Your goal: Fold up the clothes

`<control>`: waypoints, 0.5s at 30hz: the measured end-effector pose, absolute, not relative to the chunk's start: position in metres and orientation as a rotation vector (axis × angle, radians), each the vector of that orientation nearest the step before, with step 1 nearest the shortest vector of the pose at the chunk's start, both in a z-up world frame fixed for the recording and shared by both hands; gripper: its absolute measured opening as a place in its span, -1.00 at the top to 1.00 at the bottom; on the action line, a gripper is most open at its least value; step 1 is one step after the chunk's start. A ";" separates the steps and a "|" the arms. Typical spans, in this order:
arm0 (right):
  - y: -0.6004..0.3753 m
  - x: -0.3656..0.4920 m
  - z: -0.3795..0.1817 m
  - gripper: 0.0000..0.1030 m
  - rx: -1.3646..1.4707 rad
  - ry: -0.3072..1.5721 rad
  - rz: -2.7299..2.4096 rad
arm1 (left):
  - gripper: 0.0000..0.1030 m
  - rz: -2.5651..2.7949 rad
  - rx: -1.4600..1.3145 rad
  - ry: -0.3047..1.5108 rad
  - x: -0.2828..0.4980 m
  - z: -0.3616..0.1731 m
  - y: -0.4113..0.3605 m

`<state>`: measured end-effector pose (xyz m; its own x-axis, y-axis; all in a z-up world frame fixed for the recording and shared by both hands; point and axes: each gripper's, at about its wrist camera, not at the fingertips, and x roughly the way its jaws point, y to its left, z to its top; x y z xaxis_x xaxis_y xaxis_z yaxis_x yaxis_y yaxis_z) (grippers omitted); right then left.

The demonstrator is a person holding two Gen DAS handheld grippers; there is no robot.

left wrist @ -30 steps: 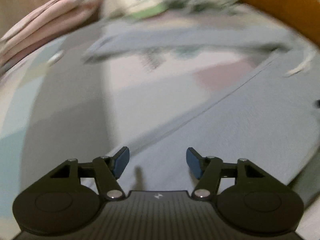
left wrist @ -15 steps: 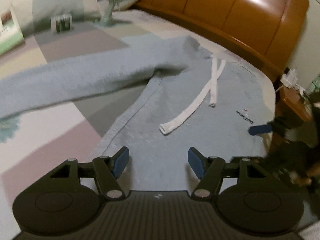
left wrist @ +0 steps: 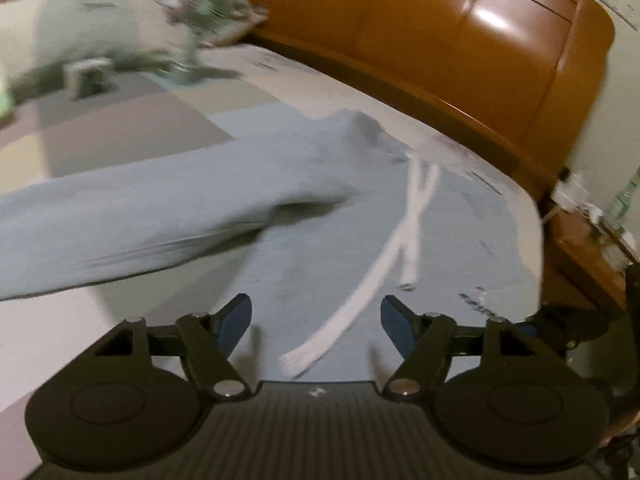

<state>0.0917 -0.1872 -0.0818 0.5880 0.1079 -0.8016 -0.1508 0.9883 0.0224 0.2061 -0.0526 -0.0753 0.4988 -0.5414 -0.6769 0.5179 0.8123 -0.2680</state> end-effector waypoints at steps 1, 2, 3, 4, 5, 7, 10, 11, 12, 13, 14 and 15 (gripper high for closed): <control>-0.187 0.091 -0.082 -1.00 -0.050 0.929 0.151 | -0.38 -0.647 -0.028 0.844 0.213 -0.081 -0.060; -0.188 0.091 -0.082 -1.00 -0.050 0.927 0.151 | -0.39 -0.621 -0.022 0.860 0.220 -0.088 -0.064; -0.187 0.091 -0.083 -1.00 -0.052 0.925 0.152 | -0.36 -0.583 -0.015 0.876 0.227 -0.096 -0.067; -0.187 0.090 -0.083 -1.00 -0.053 0.923 0.153 | -0.29 -0.548 -0.014 0.880 0.233 -0.102 -0.068; -0.187 0.090 -0.083 -1.00 -0.054 0.921 0.154 | -0.30 -0.532 -0.033 0.868 0.237 -0.103 -0.067; -0.189 0.089 -0.083 -1.00 -0.060 0.920 0.161 | -0.31 -0.490 -0.049 0.853 0.236 -0.095 -0.067; -0.196 0.088 -0.076 -1.00 -0.070 0.914 0.148 | -0.32 -0.500 -0.007 0.795 0.224 -0.077 -0.073; -0.201 0.087 -0.072 -1.00 -0.076 0.896 0.142 | -0.36 -0.536 -0.004 0.772 0.219 -0.072 -0.075; -0.209 0.088 -0.065 -1.00 -0.087 0.866 0.137 | -0.43 -0.568 -0.006 0.755 0.214 -0.068 -0.077; -0.218 0.091 -0.059 -1.00 -0.097 0.842 0.127 | -0.47 -0.585 -0.008 0.754 0.212 -0.068 -0.080; -0.226 0.095 -0.053 -1.00 -0.108 0.820 0.116 | -0.47 -0.597 -0.007 0.761 0.211 -0.070 -0.084; -0.236 0.102 -0.048 -1.00 -0.120 0.801 0.097 | -0.47 -0.609 -0.006 0.767 0.210 -0.072 -0.089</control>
<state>0.1020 -0.2361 -0.0478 0.6919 0.0412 -0.7208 -0.1324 0.9887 -0.0706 0.2099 -0.0886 -0.0719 0.5574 -0.5183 -0.6486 0.5138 0.8290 -0.2209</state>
